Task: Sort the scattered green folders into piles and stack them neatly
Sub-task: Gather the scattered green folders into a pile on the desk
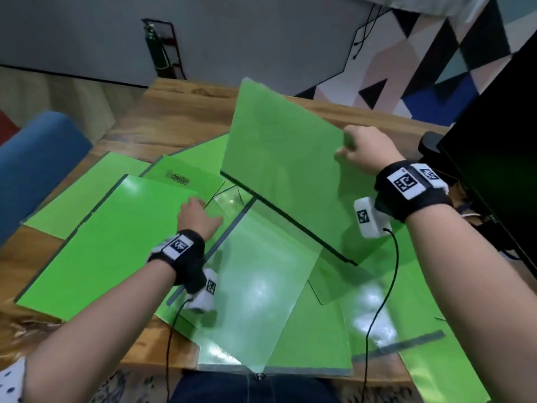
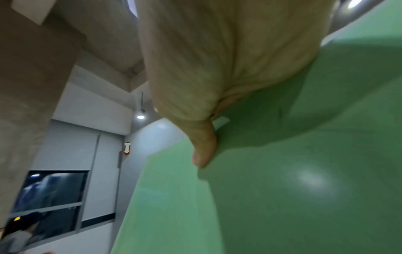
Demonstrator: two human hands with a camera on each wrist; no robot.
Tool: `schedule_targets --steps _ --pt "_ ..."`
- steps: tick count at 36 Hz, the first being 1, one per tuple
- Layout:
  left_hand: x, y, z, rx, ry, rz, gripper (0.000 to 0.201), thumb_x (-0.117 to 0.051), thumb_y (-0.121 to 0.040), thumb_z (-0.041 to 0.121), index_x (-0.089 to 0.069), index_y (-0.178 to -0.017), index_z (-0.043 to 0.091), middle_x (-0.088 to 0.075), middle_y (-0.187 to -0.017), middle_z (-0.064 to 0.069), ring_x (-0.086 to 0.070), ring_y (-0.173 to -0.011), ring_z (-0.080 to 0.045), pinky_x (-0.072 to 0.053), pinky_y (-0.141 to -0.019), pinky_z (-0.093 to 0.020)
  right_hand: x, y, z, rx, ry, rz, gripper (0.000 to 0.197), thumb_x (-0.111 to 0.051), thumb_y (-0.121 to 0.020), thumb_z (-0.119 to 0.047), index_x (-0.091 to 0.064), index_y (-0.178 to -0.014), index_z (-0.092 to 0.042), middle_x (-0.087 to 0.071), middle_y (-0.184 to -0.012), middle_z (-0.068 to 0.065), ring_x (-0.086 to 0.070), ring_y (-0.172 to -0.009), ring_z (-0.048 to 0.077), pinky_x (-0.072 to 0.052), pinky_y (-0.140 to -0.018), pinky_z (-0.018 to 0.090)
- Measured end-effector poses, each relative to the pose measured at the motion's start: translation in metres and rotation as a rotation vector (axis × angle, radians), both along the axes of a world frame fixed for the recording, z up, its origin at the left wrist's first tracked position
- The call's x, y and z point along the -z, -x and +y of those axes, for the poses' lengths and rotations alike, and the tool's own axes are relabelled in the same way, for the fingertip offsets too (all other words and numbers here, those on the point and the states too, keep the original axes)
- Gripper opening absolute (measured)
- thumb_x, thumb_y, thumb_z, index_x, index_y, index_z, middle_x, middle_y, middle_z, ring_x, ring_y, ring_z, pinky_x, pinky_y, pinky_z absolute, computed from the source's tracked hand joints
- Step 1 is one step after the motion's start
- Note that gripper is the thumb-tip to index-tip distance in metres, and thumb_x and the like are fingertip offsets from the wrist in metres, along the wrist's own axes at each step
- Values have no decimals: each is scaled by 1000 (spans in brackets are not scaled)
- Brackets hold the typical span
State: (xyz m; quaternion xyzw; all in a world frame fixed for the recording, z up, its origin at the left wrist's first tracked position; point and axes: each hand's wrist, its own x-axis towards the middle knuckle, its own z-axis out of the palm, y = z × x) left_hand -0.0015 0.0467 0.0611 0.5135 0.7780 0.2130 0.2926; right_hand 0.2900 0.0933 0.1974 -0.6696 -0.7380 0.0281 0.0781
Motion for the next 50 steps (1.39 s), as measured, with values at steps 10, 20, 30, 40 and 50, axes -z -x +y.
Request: schedule_targets --steps 10,20,30,40,50 --pt "133 33 -32 171 588 323 111 -82 -15 63 -38 -108 21 -37 -140 -23 -40 -128 -40 -51 -88 -51 33 -32 -12 319 -149 408 33 -62 -87 -21 -59 -114 -4 -63 -117 21 -57 -108 36 -45 -94 46" --pt "66 31 -33 158 461 -89 74 -83 -67 19 -46 -130 6 -59 -121 -11 -56 -110 -30 -44 -97 -42 51 -35 -21 438 -111 528 29 -63 -82 -19 -66 -107 -6 -69 -108 16 -62 -102 32 -49 -91 43" --pt "36 140 -4 -82 328 118 74 -84 -66 21 -49 -128 1 -59 -122 -18 -57 -107 -35 -47 -94 -44 65 -14 -20 461 -91 589 30 -64 -83 -13 -65 -112 -5 -68 -112 15 -63 -101 26 -47 -86 31" --pt "98 133 -44 -58 477 236 86 -73 -68 55 -46 -127 0 -51 -128 -21 -59 -104 -37 -55 -83 -42 61 32 -5 442 -59 301 37 -59 -86 -20 -59 -121 -10 -64 -116 18 -58 -106 36 -46 -86 39" --pt "78 163 -28 -134 496 350 94 -75 -58 61 -48 -131 8 -45 -134 -19 -50 -119 -37 -49 -95 -43 58 63 5 336 -74 138 37 -55 -88 -19 -54 -123 -6 -64 -110 22 -61 -100 39 -48 -86 44"
